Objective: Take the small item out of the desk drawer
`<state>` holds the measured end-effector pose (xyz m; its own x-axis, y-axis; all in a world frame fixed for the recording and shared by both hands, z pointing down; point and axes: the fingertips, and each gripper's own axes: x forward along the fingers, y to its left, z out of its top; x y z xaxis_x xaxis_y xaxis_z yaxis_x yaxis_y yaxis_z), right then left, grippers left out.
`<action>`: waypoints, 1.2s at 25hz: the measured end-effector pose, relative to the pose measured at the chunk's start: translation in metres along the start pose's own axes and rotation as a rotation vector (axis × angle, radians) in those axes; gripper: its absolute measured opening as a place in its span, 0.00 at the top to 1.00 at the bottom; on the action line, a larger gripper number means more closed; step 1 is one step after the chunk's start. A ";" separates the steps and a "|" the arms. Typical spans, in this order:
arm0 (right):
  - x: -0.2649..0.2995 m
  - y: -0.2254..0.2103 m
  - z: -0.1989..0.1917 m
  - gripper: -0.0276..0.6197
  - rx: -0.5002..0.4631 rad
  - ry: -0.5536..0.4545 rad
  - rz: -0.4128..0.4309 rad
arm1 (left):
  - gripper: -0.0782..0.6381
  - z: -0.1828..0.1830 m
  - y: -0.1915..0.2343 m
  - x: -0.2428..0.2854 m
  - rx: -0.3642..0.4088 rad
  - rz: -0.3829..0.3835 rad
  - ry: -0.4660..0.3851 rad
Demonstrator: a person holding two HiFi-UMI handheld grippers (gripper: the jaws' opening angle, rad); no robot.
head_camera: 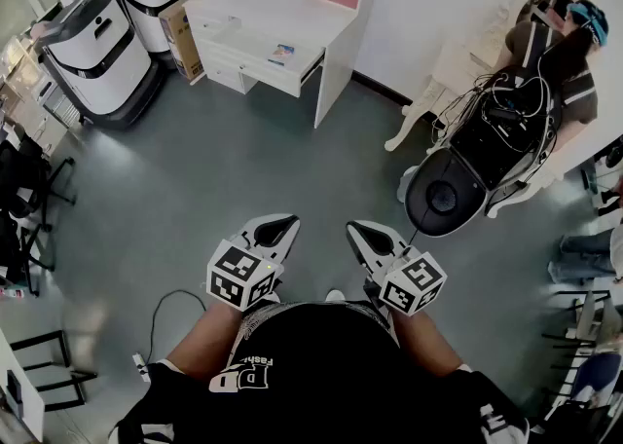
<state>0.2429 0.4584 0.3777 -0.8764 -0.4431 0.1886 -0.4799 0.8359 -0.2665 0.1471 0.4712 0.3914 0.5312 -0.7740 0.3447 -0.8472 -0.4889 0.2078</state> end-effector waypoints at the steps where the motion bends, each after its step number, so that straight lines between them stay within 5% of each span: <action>1: 0.001 0.000 -0.001 0.95 -0.001 0.001 0.002 | 0.87 0.001 0.000 0.000 0.000 -0.001 -0.004; 30: 0.060 0.052 -0.010 0.94 -0.059 0.051 0.047 | 0.87 -0.011 0.040 -0.035 -0.001 -0.023 -0.002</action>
<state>0.1662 0.4784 0.3846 -0.8939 -0.3873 0.2255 -0.4341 0.8735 -0.2204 0.0947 0.4829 0.3974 0.5506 -0.7634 0.3377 -0.8347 -0.5061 0.2169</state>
